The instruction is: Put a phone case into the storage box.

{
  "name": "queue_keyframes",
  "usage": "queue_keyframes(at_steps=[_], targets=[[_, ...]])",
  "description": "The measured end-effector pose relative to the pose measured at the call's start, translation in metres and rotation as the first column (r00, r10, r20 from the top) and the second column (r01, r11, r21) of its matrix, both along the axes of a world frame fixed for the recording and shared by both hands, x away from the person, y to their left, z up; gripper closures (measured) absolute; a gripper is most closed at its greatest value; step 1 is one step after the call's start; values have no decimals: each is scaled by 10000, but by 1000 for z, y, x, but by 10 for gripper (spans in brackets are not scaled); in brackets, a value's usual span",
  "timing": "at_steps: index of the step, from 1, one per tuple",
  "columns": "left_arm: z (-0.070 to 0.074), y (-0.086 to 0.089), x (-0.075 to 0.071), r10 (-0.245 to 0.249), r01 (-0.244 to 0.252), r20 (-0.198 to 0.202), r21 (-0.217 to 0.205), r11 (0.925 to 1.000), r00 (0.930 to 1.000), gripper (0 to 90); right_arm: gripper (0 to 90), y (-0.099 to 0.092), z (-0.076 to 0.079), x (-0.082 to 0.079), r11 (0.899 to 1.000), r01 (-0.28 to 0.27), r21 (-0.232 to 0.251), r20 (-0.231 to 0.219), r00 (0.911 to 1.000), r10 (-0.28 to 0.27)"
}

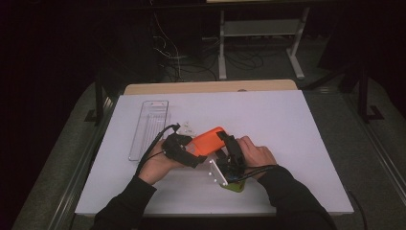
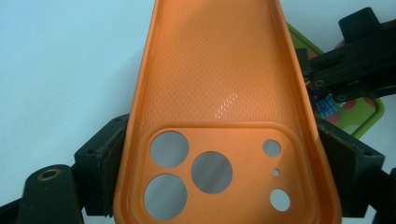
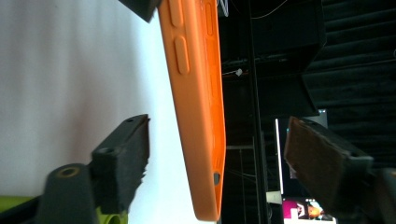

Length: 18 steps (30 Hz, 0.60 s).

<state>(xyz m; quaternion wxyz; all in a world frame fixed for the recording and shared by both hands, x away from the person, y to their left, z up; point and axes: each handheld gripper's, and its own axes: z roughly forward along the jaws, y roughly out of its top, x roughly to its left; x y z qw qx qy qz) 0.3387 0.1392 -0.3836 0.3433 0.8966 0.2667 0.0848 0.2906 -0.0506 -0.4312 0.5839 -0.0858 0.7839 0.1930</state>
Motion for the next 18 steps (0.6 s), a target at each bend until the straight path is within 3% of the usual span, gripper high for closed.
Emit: queue_keyframes(at_steps=[6,18], targets=[[0,0,0,-22,22,0,6,10000,10000,160,402,2,-5,-2,9994,-23,-336,187,9998,30],[0,-1,0,-121,120,46,74,9999,9999,160,605,2,-10,-4,9976,-119,-683,412,9990,147]])
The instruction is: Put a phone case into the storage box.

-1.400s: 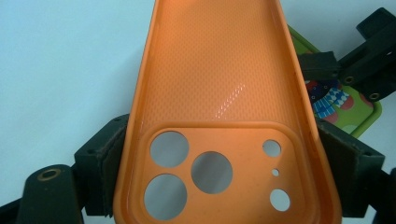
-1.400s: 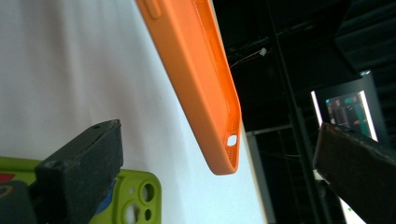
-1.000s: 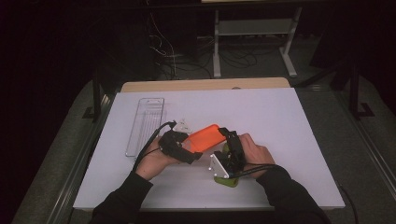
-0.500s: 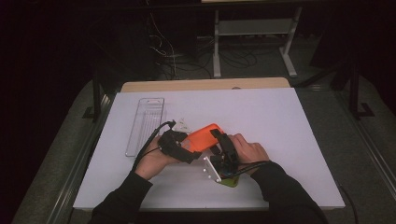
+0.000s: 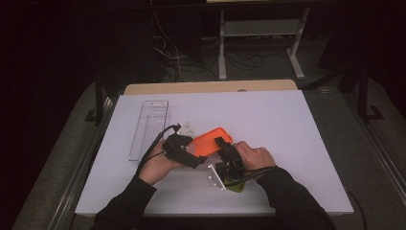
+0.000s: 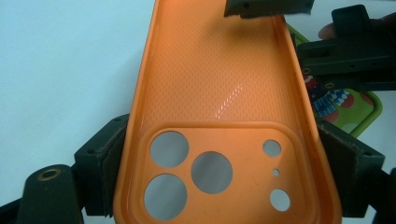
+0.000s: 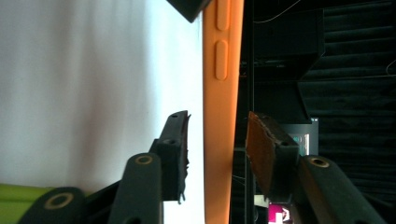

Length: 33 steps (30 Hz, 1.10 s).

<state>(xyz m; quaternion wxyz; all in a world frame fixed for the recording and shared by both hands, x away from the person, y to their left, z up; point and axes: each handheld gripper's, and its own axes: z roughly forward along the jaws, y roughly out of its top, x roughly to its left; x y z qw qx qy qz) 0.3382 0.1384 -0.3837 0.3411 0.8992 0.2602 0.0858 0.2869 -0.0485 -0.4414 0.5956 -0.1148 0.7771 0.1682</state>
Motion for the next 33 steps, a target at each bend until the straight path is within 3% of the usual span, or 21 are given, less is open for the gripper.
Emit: queue_keyframes(at_steps=[9,15,22,26,29,31,33], targets=[[0,-1,-1,26,-26,-49,12,10000,10000,160,772,1,0,-1,9997,-35,-225,-146,9999,32],[-1,-1,0,15,-14,-93,119,9999,10000,158,783,2,-1,-1,9992,53,-393,-172,9998,-60],[-3,1,-1,-93,92,122,115,9999,9999,130,784,2,-1,-2,9990,34,-435,-73,10000,-37],[-1,5,1,-157,157,-70,-37,9999,9999,53,784,-1,1,-1,9993,158,-332,-177,9997,-164],[2,8,1,-302,302,15,-184,9994,9995,16,783,-5,1,1,9996,263,-57,-155,9995,-264],[2,9,0,-208,205,-52,-583,9981,9998,0,783,-7,4,3,9992,397,85,-437,9983,-393],[4,13,0,-357,359,49,-511,9981,9994,0,783,-10,5,5,9975,599,374,-658,9962,-574]])
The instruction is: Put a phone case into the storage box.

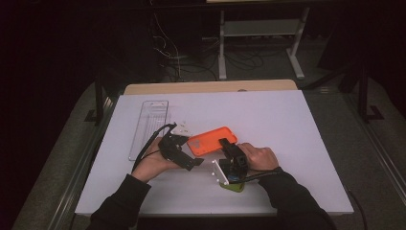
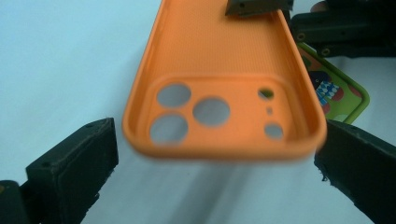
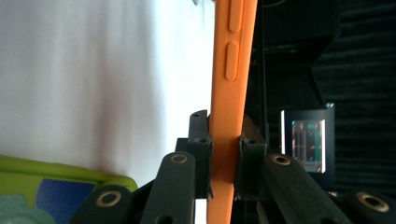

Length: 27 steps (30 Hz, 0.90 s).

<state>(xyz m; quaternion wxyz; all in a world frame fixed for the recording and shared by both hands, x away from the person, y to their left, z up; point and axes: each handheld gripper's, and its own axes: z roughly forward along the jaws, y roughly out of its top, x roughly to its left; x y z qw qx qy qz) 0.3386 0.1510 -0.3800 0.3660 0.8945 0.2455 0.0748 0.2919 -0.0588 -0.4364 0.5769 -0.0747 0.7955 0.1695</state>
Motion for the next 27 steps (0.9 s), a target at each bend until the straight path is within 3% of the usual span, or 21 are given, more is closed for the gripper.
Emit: queue_keyframes(at_steps=[2,3,13,15,19,23,24,25,26,27], targets=[[1,3,1,-102,102,35,123,9999,9999,0,783,-3,3,2,9997,113,199,-313,9995,-106],[2,4,2,-126,124,147,120,9999,9998,0,783,-4,4,4,9999,137,42,-466,9988,-135],[2,5,3,-172,167,256,211,9996,9995,0,782,-14,12,11,9894,678,1282,-1521,9872,-479],[1,3,1,16,-16,163,-1,10000,9999,0,782,-16,15,12,9816,836,1717,-1974,9791,-489],[2,5,4,-272,261,427,252,9993,9987,0,782,-20,19,15,9680,1043,2282,-2560,9657,-437],[1,4,2,-146,139,286,245,9996,9995,0,782,-23,23,18,9511,1386,2759,-3087,9499,-489],[1,4,2,-119,114,270,205,9997,9996,0,782,-24,23,18,9388,1649,3024,-3368,9399,-566],[1,4,2,-126,120,265,226,9997,9996,0,782,-24,23,19,9363,1665,3092,-3503,9353,-506],[1,4,2,-143,136,269,240,9996,9995,0,782,-24,23,19,9191,1864,3471,-3764,9254,-455],[1,4,2,-134,128,263,238,9996,9996,0,782,-24,23,20,9170,1912,3499,-3838,9223,-459]])
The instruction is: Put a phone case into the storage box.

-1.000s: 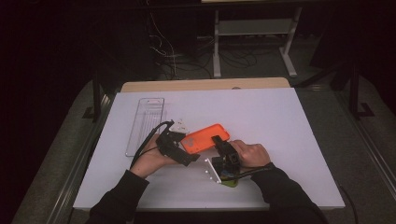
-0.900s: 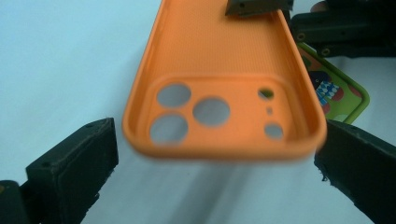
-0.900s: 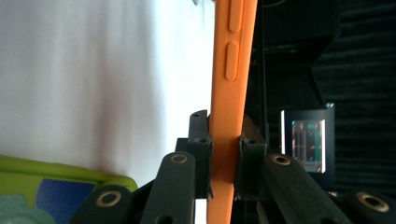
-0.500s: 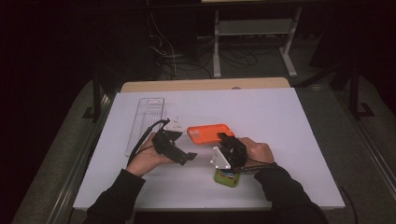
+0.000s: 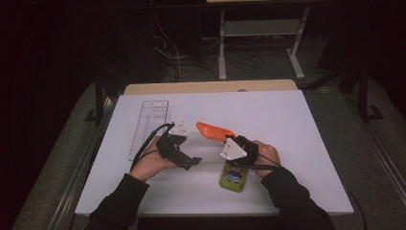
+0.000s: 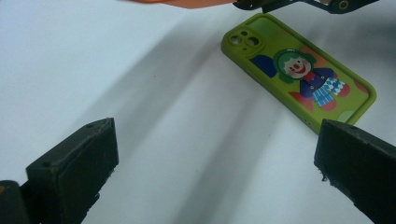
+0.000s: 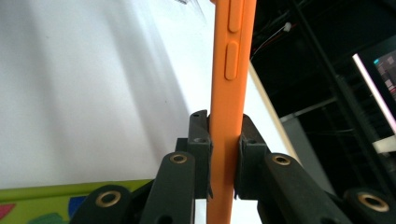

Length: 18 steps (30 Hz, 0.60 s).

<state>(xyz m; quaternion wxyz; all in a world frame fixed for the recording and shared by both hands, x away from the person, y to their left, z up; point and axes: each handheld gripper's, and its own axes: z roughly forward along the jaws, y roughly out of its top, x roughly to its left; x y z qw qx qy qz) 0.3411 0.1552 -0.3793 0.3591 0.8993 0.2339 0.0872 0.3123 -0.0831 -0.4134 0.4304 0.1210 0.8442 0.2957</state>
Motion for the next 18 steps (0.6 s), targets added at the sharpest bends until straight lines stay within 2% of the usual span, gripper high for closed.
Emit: queue_keyframes(at_steps=[1,2,7,10,14,17,18], targets=[[0,0,0,-37,37,18,54,10000,10000,0,782,-1,0,1,9999,43,154,-321,9995,-38],[1,0,0,-13,13,33,50,10000,10000,0,782,-1,1,3,9998,11,197,-440,9990,-2],[1,1,0,105,-105,-9,57,9999,9999,0,782,-6,4,7,9939,280,1069,-1282,9916,-141],[2,1,0,112,-111,79,-50,9999,9999,0,783,-9,6,9,9831,532,1750,-1737,9846,-223],[2,1,0,194,-193,52,-74,9998,9998,0,783,-13,8,13,9744,727,2127,-2208,9750,-245],[2,2,0,210,-210,72,-76,9998,9998,0,783,-16,9,15,9601,1065,2586,-2790,9598,-314],[3,3,0,242,-241,61,-112,9996,9997,0,783,-17,10,16,9575,1066,2680,-2856,9580,-267]])
